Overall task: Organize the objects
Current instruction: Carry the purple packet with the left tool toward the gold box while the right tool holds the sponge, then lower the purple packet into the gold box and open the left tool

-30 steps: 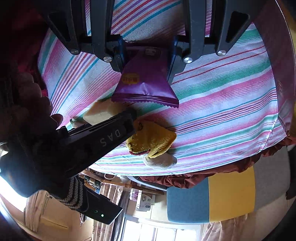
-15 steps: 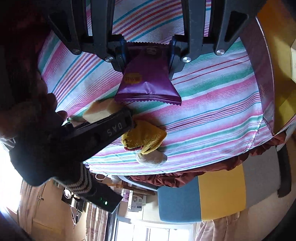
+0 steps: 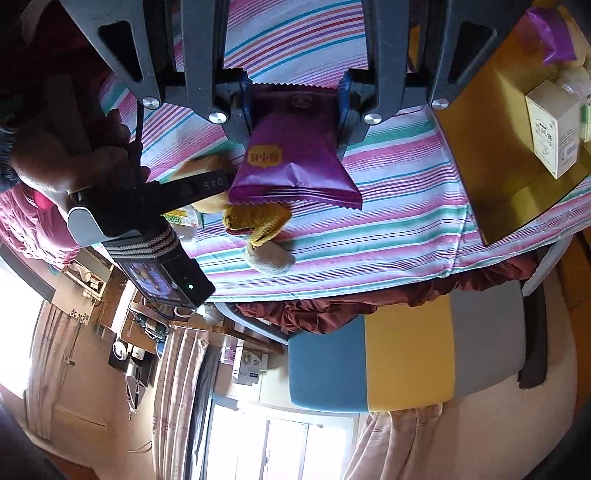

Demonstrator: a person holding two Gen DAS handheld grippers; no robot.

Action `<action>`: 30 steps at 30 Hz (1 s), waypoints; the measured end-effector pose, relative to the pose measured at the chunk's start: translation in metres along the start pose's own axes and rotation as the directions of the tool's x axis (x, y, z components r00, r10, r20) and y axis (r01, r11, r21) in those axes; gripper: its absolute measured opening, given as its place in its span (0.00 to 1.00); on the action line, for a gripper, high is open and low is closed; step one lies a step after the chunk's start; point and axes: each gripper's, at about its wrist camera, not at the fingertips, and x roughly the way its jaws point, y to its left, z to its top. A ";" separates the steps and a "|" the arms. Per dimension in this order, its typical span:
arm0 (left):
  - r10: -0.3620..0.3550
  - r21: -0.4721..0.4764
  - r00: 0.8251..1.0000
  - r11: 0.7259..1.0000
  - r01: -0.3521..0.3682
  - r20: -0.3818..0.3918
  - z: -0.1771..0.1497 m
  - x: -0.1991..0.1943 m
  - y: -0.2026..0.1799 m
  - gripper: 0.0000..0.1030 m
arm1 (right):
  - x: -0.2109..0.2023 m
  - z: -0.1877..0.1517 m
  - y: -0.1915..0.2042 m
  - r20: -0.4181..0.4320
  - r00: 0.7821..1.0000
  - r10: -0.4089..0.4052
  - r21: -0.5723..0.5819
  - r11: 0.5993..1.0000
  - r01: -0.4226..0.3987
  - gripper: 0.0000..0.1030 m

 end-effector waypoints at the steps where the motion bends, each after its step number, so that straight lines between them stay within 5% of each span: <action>1: 0.005 -0.014 1.000 1.000 -0.005 0.001 0.000 -0.003 0.006 0.33 | -0.001 0.000 0.003 0.001 1.000 -0.004 -0.004 1.000 0.004 0.53; 10: 0.121 -0.221 0.992 0.969 -0.110 0.036 -0.002 -0.046 0.092 0.33 | 0.005 0.002 0.024 0.005 1.000 -0.031 -0.034 0.999 0.031 0.53; 16: 0.262 -0.380 0.965 0.891 -0.248 -0.016 -0.028 -0.073 0.167 0.33 | -0.007 0.004 0.027 0.008 0.999 -0.042 -0.042 0.998 0.042 0.53; 23: 0.339 -0.507 0.928 0.779 -0.369 -0.154 -0.069 -0.082 0.231 0.34 | -0.012 0.003 0.021 0.009 0.999 -0.047 -0.047 0.998 0.048 0.53; 30: 0.355 -0.525 0.913 0.747 -0.407 -0.202 -0.078 -0.075 0.249 0.48 | -0.013 0.005 0.022 0.010 0.999 -0.049 -0.049 0.998 0.050 0.53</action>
